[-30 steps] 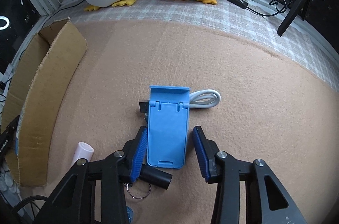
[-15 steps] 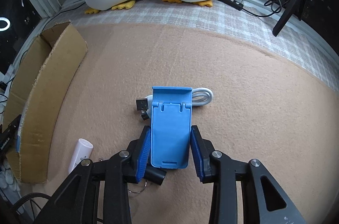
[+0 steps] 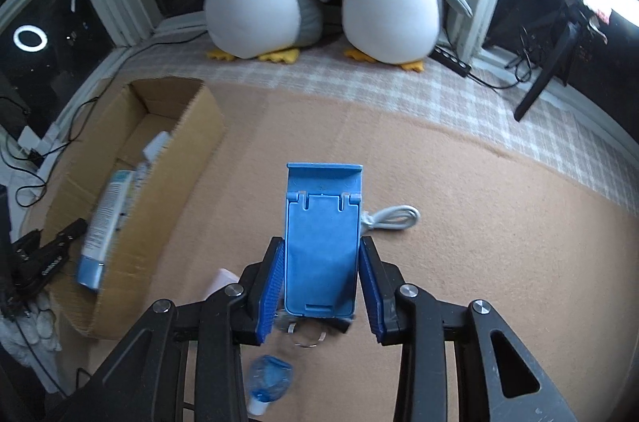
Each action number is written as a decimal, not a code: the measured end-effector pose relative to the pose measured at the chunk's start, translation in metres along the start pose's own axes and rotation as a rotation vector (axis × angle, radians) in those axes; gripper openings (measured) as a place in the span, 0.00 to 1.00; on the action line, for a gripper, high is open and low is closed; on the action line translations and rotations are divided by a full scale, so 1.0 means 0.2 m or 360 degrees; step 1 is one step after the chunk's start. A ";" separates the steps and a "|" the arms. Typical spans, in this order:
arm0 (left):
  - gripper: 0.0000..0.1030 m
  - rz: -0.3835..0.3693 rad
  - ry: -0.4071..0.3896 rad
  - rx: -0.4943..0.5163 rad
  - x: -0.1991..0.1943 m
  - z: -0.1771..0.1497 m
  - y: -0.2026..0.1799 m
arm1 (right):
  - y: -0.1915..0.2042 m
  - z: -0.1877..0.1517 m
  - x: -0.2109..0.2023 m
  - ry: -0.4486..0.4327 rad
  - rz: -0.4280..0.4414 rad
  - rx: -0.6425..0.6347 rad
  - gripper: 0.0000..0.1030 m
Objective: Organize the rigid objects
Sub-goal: 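Carry the blue phone stand into the box and open the right tool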
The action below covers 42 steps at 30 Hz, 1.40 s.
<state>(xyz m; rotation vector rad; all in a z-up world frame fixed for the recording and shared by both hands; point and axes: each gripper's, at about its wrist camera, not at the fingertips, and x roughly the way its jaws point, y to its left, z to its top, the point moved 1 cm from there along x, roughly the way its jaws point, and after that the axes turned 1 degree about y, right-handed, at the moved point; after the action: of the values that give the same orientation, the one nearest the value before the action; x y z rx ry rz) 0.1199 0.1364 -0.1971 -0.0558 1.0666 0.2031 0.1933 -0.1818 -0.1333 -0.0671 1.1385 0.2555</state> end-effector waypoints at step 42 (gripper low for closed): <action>0.25 -0.0006 -0.0004 -0.0007 0.00 0.00 0.00 | 0.94 -0.05 0.11 0.0099 0.0383 -0.0453 0.32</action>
<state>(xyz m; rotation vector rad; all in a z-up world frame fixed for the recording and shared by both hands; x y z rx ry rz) 0.1198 0.1370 -0.1967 -0.0616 1.0638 0.2019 0.1491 0.0031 -0.1421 -0.1914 1.1662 0.6330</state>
